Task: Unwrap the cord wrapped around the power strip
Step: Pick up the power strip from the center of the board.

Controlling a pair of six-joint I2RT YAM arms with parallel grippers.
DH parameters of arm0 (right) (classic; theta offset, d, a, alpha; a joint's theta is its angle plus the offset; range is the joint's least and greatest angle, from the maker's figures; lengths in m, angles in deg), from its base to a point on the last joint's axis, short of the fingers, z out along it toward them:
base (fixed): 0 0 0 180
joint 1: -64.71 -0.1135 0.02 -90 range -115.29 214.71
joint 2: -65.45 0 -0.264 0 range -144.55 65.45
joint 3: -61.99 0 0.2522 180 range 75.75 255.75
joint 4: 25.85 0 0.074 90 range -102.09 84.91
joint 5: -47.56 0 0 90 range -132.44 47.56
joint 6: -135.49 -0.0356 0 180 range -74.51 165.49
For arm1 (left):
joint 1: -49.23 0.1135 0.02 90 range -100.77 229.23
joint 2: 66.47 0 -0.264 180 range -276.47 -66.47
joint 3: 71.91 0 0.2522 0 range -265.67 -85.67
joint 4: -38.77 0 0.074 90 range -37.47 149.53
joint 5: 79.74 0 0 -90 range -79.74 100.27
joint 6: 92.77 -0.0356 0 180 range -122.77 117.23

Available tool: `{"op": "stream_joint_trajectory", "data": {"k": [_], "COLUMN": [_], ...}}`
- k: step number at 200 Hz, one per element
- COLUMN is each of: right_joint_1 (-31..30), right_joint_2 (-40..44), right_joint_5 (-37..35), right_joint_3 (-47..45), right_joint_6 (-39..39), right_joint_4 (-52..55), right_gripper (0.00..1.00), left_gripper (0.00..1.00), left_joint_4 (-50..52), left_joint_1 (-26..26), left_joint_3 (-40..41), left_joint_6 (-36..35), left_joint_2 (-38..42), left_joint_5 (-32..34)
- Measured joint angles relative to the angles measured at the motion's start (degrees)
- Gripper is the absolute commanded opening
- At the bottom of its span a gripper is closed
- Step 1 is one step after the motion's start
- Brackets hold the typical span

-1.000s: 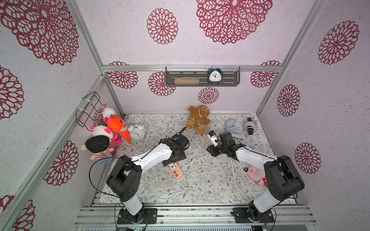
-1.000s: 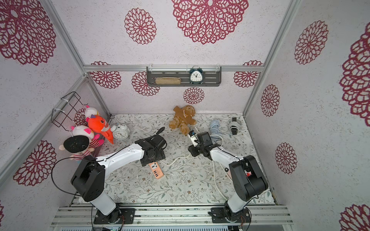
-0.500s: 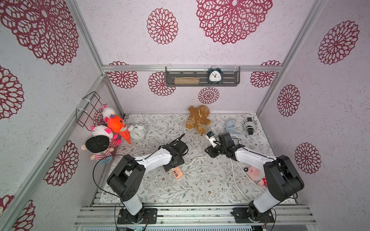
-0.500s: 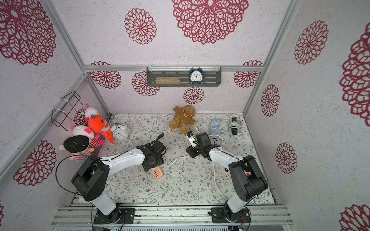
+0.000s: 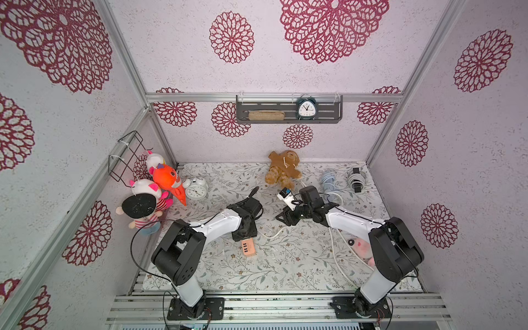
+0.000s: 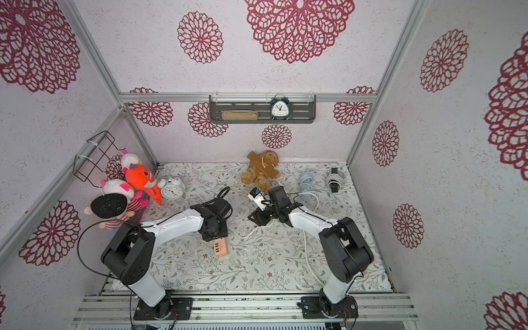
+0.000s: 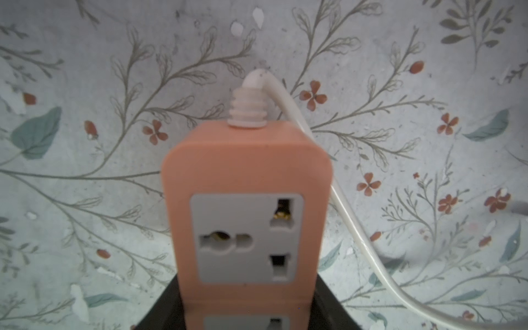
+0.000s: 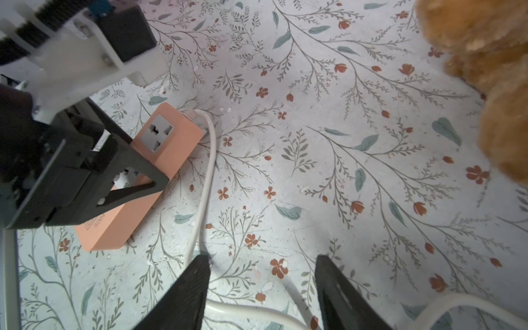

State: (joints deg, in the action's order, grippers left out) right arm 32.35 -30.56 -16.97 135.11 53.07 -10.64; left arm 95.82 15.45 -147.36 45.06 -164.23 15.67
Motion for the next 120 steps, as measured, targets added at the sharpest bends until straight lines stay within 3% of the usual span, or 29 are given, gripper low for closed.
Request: {"op": "stream_joint_trajectory", "data": {"k": [26,73,120], "right_joint_1": [0.0,-0.8,-2.1], "right_joint_2": [-0.1,-2.3,-5.7], "right_joint_5": [3.3,5.9,6.8], "right_joint_3": [0.1,1.6,2.2], "right_joint_6": [-0.7,-3.2,-7.8], "right_joint_4": [-0.1,-0.6,-3.7], "right_gripper": [0.63,0.65,0.68], "left_gripper": [0.00,0.00,0.00], "left_joint_4": [4.1,8.4,10.2], "left_joint_1": [1.7,5.4,6.8], "left_joint_3": [-4.0,-7.6,-8.9], "left_joint_6": [-14.1,-31.7,-39.8], "left_joint_2": [2.2,8.5,10.1], "left_joint_5": [-4.7,-12.1,-16.9]}}
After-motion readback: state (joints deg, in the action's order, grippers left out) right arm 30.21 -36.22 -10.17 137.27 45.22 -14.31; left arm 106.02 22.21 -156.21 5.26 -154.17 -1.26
